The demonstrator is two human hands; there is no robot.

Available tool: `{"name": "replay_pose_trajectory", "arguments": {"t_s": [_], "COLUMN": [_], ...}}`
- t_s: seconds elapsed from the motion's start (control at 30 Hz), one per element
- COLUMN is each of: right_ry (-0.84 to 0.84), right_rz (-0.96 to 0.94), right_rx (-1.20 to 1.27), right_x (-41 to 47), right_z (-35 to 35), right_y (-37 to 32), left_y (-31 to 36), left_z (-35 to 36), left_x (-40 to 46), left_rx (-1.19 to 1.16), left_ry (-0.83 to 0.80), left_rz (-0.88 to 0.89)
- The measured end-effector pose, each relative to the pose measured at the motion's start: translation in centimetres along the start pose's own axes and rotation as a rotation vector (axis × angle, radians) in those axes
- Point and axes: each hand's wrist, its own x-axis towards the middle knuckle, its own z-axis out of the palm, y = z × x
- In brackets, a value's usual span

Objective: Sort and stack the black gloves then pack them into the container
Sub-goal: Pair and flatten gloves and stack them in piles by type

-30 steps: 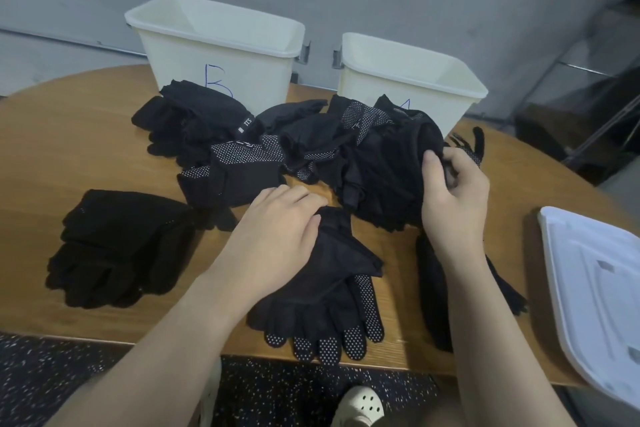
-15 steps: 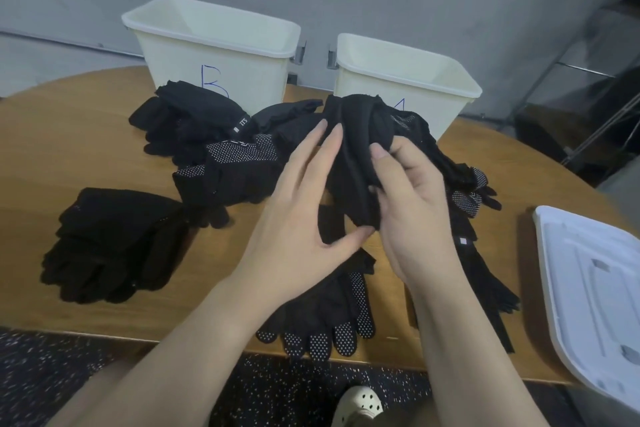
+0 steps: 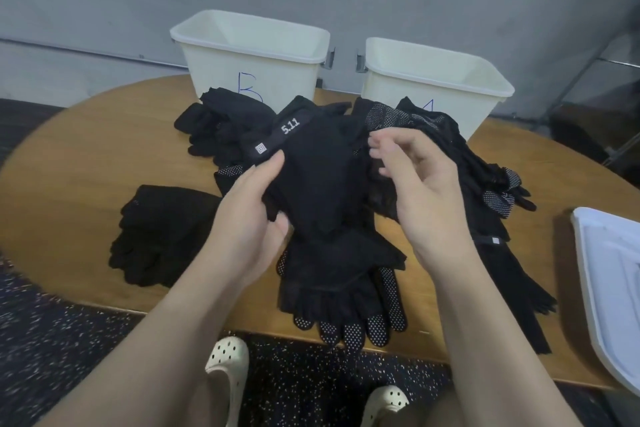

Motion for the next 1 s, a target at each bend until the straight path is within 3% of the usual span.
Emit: {"name": "replay_pose_trajectory", "arguments": {"t_s": [0.2,0.5,0.7,0.87,1.0], "right_ry": [-0.228,-0.152,0.039,-0.047,-0.093], "right_rz": [0.196,0.225,-0.027,-0.225,-0.179], "right_rx": [0.008,0.077,-0.250,-0.230,-0.277], "right_x": [-1.4,-1.2,-1.8,-3.5,-4.4], "right_z": [0.2,0.1,0.0,1.7,2.6], "right_y": [0.7,1.4,2.2,1.2,0.8], "left_y": [0.6,0.3,0.0,-0.3,-1.2], "left_z": [-1.1,-1.9,-1.8,-1.3,-0.8], "left_x": [-0.7,-0.1,0.3,-0.2,-0.5], "left_rx": [0.208,0.433,0.505,0.624,0.734], "left_ry": [-0.076,-0.134,-0.017,-0.114,-0.228], "left_rz": [-0.049,0.067,0.354,0.537,0.608]}}
